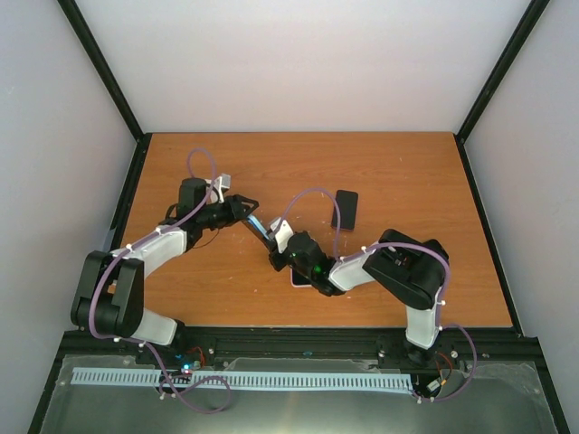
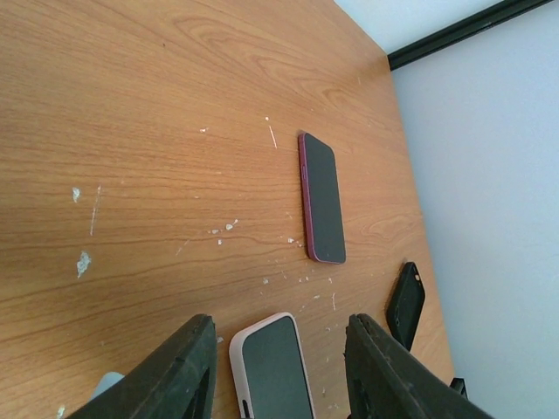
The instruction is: Put the phone into the phone case
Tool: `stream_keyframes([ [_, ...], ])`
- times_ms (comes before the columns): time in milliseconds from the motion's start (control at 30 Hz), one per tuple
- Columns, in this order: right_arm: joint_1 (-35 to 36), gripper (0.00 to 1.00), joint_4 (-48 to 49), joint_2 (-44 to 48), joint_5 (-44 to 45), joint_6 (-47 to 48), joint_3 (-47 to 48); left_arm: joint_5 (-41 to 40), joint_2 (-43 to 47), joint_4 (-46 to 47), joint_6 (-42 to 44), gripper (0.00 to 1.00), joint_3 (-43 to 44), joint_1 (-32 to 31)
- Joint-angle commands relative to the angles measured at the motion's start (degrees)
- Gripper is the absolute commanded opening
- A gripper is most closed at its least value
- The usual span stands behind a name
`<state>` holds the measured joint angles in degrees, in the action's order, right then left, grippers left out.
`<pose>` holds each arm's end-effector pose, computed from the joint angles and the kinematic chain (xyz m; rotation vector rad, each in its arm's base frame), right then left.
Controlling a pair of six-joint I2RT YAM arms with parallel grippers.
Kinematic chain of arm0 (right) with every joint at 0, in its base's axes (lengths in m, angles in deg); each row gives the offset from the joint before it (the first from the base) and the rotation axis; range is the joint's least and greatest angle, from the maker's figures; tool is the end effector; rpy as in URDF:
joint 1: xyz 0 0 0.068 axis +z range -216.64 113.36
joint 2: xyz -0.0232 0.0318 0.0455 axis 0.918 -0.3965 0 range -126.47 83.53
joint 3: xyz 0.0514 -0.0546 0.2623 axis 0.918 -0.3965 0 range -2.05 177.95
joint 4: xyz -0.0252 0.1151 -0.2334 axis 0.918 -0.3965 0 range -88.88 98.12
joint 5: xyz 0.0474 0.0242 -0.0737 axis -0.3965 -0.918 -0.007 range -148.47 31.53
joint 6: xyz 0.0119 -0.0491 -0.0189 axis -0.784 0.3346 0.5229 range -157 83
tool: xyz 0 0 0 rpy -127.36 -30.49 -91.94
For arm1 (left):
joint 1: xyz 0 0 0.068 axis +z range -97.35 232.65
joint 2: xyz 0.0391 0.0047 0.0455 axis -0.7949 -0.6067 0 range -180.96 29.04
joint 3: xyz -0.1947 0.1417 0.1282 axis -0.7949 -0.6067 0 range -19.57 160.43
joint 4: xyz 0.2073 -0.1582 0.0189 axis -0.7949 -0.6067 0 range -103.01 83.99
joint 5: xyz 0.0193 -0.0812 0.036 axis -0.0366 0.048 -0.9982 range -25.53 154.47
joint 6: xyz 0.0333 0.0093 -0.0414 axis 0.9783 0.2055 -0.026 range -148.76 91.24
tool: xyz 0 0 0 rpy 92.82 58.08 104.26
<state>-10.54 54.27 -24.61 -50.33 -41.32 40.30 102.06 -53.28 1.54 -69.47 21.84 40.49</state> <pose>0.2052 0.2962 0.1288 -0.7634 1.7967 0.5717 0.2834 -0.0832 0.2039 -0.1541 2.2713 -1.2194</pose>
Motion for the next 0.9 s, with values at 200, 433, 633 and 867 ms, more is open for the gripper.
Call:
stream_keyframes([
  [200, 0.42, 0.14, 0.07, -0.80, 0.45, 0.21, -1.14, -0.83, -2.77, -2.86, -2.03, 0.42, 2.77, -3.80],
  [433, 0.41, 0.12, -0.52, -1.21, 1.52, 0.04, -0.42, -1.19, -3.29, -1.25, -4.18, 0.47, 0.96, -3.83],
  [633, 0.41, 0.09, -5.29, 7.38, -2.09, -3.75, -2.53, 0.11, 1.68, -8.75, -1.26, 0.58, 6.95, -0.82],
  [867, 0.11, 0.09, -17.14, 26.77, -10.14, -11.33, -7.15, 13.07, 10.43, -14.95, 3.47, 0.76, 12.85, 6.16],
])
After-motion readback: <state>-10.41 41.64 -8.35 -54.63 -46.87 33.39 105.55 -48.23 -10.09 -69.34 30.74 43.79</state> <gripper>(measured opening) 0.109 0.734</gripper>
